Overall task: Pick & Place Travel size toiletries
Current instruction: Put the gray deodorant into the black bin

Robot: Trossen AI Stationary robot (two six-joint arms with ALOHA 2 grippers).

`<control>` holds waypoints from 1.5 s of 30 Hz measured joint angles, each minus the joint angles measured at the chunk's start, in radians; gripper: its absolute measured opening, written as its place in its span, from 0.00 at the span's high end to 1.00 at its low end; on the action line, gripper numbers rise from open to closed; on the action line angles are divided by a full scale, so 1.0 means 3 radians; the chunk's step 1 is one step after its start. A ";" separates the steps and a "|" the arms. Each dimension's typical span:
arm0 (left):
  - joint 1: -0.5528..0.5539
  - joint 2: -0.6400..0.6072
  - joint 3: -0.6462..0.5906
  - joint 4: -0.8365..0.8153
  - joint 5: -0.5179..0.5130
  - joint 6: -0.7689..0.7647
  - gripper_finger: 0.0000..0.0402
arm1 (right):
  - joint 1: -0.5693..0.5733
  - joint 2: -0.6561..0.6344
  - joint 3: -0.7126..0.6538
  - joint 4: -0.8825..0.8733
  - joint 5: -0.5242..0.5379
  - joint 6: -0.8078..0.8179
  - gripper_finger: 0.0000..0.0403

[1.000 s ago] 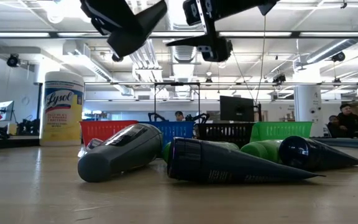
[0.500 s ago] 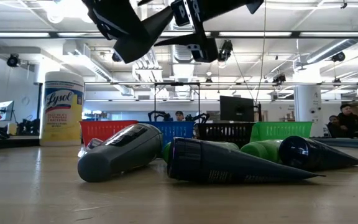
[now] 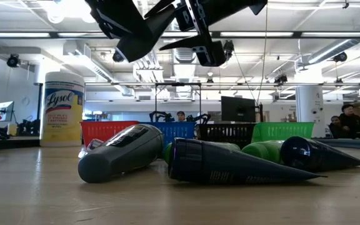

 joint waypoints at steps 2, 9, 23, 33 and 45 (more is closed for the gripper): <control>0.0001 0.0000 0.0000 0.0001 -0.0002 0.0000 0.48 | -0.0001 0.0000 0.0000 0.0006 0.0017 0.0001 0.42; 0.0001 0.0000 0.0000 -0.0010 0.0006 0.0000 0.48 | -0.0005 0.0000 -0.0003 0.0018 0.0031 0.0017 0.56; -0.0036 -0.0041 0.0003 -0.0374 0.0037 -0.0525 0.08 | -0.0041 0.0006 -0.0060 -0.0410 0.0409 -0.0171 0.66; -0.0340 -0.0215 0.0001 -0.1132 0.0017 -0.1155 0.11 | -0.0015 -0.0206 -0.0058 -0.1816 0.1999 -0.0437 0.67; -0.0448 -0.0320 -0.0010 -0.1472 0.0259 -0.1031 0.12 | -0.0079 0.0214 -0.0133 -0.1943 0.2793 -0.0462 0.64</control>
